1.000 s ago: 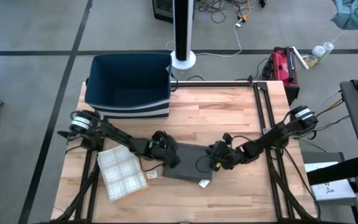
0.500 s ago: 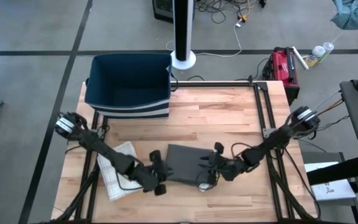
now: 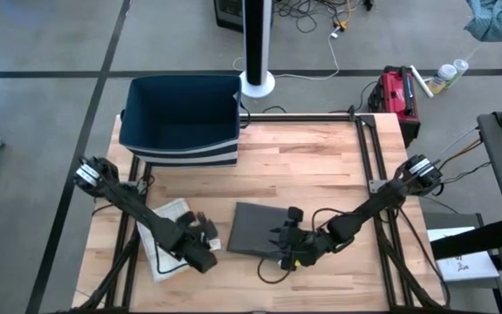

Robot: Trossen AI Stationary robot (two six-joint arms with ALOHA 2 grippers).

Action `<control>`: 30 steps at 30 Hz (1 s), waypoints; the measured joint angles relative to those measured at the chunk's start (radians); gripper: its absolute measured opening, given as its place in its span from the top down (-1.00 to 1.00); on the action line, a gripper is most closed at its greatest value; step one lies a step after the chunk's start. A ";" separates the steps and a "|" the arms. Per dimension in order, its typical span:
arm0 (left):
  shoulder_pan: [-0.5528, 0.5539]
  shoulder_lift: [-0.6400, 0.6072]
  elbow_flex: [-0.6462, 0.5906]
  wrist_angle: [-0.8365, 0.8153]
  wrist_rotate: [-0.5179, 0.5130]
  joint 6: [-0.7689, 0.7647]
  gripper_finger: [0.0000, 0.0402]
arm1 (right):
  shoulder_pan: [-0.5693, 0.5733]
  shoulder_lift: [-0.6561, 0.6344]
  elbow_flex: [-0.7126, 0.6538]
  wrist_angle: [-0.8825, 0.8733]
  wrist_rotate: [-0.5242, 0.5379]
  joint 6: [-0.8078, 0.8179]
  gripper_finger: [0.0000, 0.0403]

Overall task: Fold towel
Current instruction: Fold the gray kitchen towel, then stack the gray kitchen towel on top of the white patterned kitchen towel

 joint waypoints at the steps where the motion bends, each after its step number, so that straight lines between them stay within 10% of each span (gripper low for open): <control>1: 0.000 -0.002 0.019 -0.065 0.039 -0.041 0.62 | 0.001 0.000 0.015 -0.011 0.000 0.001 0.34; 16: 0.009 -0.023 0.208 -0.601 0.385 -0.120 0.62 | 0.006 -0.001 -0.012 -0.052 0.000 0.056 0.34; 30: 0.101 -0.021 -0.222 -0.056 0.531 0.056 0.62 | -0.018 -0.011 -0.019 -0.256 0.034 0.220 0.34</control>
